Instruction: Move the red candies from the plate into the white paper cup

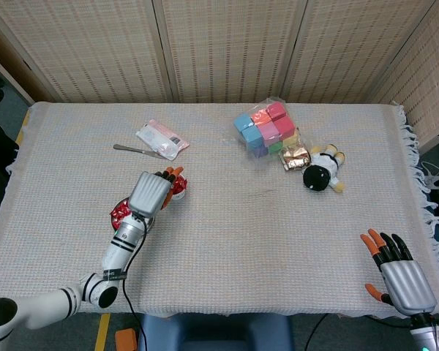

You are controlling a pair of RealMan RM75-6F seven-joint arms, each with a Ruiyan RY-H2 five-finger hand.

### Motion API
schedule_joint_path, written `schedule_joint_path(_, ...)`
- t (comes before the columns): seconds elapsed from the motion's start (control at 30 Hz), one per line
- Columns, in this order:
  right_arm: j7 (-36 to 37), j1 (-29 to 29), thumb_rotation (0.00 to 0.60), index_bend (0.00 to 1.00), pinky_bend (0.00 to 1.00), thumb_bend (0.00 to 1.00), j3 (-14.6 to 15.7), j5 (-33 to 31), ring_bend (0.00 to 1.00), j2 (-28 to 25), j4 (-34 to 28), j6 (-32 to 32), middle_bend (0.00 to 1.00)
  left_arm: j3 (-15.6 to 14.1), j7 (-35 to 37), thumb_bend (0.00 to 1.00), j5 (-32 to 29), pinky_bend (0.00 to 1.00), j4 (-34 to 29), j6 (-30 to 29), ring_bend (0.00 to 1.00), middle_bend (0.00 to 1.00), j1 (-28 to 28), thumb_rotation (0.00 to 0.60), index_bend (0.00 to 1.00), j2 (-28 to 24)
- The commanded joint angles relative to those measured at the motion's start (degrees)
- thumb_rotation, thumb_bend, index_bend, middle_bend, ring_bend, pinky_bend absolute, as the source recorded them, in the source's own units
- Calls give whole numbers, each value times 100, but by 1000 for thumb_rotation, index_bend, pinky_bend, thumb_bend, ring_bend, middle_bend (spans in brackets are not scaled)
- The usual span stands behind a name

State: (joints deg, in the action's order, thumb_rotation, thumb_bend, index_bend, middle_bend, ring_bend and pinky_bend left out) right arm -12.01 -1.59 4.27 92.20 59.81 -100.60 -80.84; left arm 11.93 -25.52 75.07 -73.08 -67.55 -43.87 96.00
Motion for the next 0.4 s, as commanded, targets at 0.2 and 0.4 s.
schedule_joint_path(0.2, 142, 53, 600, 0, 0, 114, 158, 371, 0, -42, 52, -137, 0, -2643, 2549, 393, 2041, 258, -1520, -2773, 75, 70, 2854, 600, 40, -1997)
schedule_joint_path(0.4, 215, 70, 600, 0, 0, 114, 185, 523, 0, -27, 76, -223, 0, -2679, 2979, 392, 2106, 178, -945, -3734, 2, 21, 3690, 600, 2, -2196)
